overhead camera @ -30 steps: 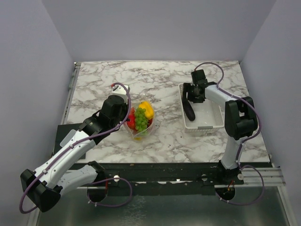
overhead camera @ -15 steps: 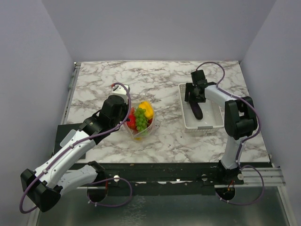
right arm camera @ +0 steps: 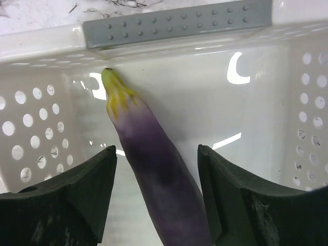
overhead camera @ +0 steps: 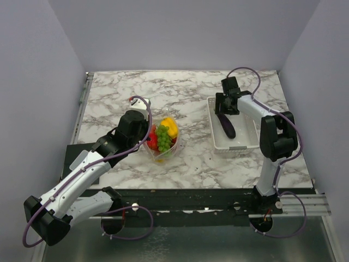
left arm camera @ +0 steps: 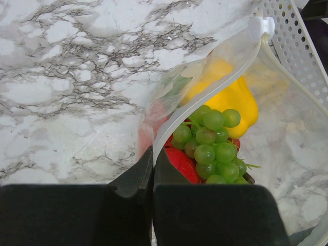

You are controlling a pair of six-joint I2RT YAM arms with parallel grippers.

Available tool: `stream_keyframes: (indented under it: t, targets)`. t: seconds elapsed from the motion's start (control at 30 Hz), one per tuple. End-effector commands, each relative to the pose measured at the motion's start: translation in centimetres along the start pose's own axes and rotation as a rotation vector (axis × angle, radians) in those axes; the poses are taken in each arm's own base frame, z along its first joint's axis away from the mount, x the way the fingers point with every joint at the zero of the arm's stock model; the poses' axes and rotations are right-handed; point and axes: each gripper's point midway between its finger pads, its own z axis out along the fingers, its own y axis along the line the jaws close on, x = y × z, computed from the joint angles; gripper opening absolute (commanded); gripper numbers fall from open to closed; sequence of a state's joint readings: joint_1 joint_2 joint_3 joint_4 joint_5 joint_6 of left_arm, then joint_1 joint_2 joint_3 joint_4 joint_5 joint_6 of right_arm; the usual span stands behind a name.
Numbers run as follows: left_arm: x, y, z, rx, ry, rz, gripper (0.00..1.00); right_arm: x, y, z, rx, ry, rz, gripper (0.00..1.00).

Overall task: Place the food in the zip-top bag and seal the zipper
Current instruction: Pick up the fake vegetable from the bin.

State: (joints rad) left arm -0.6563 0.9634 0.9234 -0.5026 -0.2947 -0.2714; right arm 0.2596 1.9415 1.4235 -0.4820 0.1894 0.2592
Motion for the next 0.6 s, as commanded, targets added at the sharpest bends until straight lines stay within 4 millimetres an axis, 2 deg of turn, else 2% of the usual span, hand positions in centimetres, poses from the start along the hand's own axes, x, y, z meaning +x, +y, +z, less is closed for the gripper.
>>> stream_keyframes:
  t: [0.0,0.3,0.57]
  targets:
    - [0.0,-0.2,0.1,0.018,-0.007,0.002,0.0,0.5,-0.3,0.9,0.011,0.053,-0.039,0.69]
    - [0.1,-0.3,0.2,0.021,-0.003,0.001,0.0,0.6,0.5,2.0,-0.02,0.099,-0.076,0.68]
    - [0.1,-0.3,0.2,0.022,-0.002,0.001,0.0,1.0,0.7,2.8,-0.026,0.128,-0.097,0.62]
